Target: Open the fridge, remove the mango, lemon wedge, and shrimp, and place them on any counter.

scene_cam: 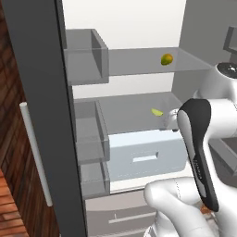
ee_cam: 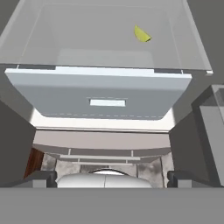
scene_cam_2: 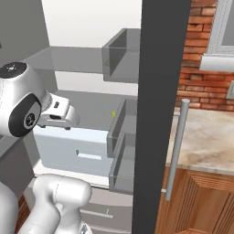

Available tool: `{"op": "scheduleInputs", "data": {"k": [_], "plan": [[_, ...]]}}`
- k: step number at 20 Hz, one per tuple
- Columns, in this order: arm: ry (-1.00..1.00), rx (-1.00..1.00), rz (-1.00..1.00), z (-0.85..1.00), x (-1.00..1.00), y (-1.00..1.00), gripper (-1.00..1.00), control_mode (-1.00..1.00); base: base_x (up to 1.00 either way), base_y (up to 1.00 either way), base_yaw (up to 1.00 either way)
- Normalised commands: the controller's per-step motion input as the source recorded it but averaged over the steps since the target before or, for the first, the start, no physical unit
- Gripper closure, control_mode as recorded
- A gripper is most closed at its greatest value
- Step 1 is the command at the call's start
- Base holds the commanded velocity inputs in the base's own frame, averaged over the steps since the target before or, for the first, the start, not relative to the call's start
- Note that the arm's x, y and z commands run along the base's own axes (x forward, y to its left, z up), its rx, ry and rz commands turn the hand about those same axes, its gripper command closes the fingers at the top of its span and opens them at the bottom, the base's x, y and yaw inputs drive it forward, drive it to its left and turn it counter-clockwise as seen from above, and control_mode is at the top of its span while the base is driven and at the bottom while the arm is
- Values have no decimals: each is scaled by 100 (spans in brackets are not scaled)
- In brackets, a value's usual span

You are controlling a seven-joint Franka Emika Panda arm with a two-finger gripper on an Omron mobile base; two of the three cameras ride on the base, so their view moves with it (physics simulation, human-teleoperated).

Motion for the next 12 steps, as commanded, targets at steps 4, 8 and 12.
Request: {"op": "scheduleInputs", "data": {"k": [4, 8, 12], "plan": [[0, 0, 0, 0, 0, 0, -100, 100, 72, 0, 8], [4, -1, 1, -10, 9, 1, -100, -100, 42, 2, 4], [20, -7, 1, -28, 16, 9, -100, -100, 0, 0, 0]]}}
